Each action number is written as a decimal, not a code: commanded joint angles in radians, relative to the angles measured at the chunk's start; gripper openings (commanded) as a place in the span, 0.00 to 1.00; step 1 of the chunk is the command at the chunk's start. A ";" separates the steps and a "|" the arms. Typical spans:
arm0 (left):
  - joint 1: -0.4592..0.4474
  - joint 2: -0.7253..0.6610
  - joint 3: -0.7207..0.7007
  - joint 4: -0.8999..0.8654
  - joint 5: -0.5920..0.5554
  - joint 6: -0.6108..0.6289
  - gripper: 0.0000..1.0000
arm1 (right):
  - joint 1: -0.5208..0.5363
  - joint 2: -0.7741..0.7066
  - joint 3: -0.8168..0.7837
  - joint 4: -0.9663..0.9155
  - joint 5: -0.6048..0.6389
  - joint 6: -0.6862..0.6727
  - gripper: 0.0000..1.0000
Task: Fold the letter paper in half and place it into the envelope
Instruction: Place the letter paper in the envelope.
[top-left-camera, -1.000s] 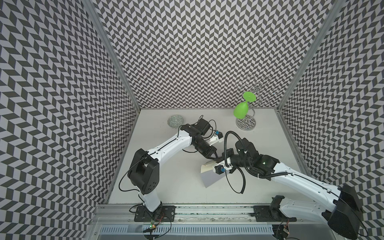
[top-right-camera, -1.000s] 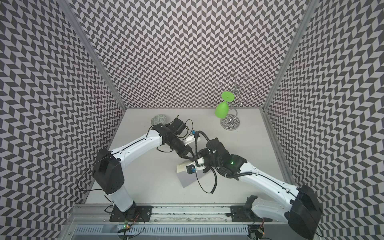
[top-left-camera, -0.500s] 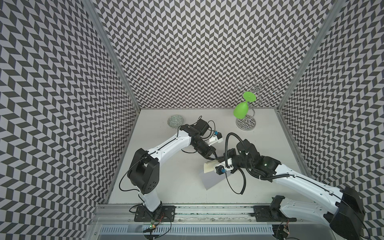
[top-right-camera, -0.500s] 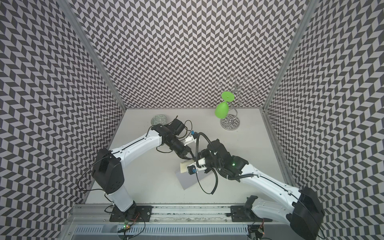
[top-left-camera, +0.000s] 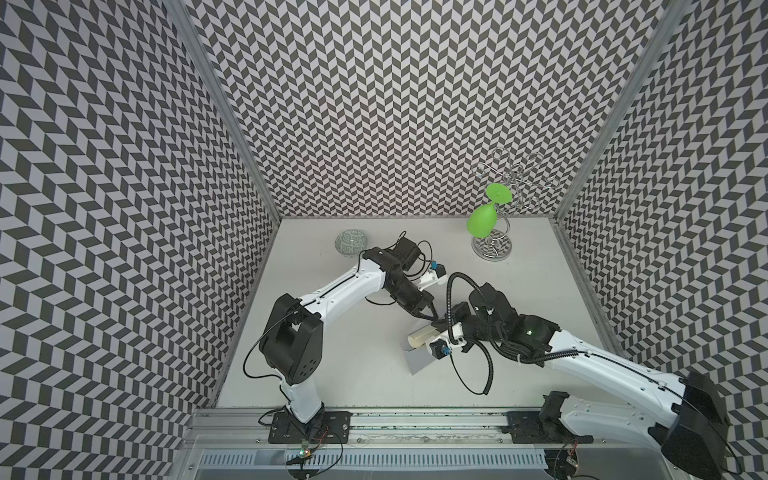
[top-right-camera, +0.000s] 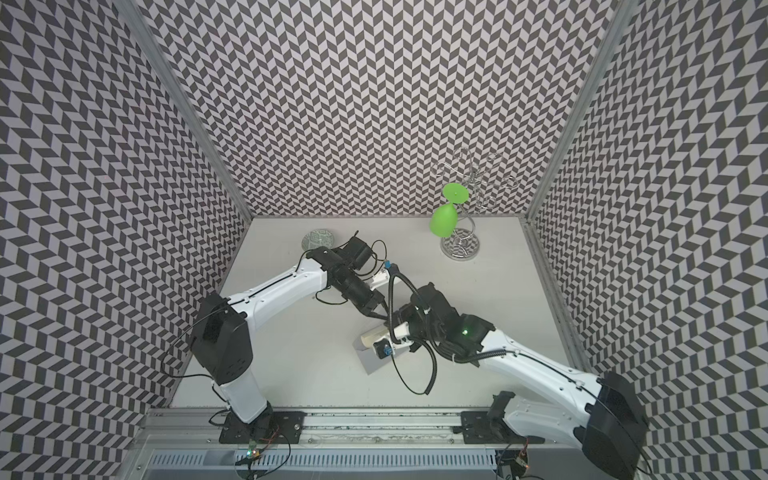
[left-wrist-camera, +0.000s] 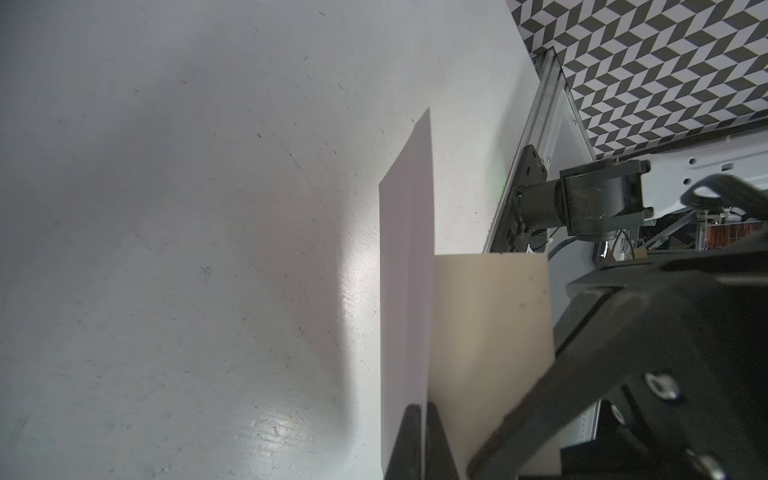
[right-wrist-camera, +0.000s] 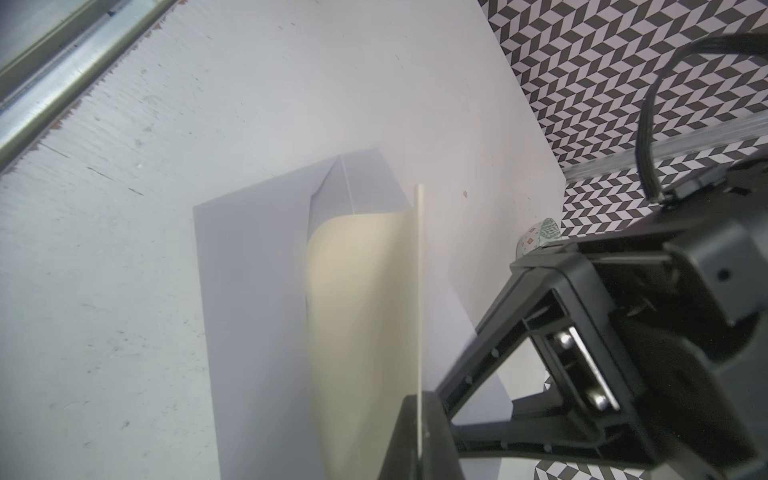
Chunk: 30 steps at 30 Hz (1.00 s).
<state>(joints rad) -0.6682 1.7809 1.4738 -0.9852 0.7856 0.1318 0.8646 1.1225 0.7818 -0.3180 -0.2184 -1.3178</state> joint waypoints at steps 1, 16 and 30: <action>-0.017 0.011 0.030 0.010 0.037 -0.006 0.00 | 0.017 -0.009 -0.024 0.002 0.025 -0.002 0.00; -0.020 0.015 0.004 0.002 0.031 0.008 0.00 | 0.008 -0.064 -0.099 0.156 0.193 0.121 0.00; -0.021 0.020 -0.011 0.008 0.021 0.003 0.00 | -0.042 -0.122 -0.162 0.155 0.226 0.076 0.00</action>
<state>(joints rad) -0.6804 1.7988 1.4734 -0.9695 0.7834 0.1303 0.8337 1.0210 0.6273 -0.1993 -0.0154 -1.2156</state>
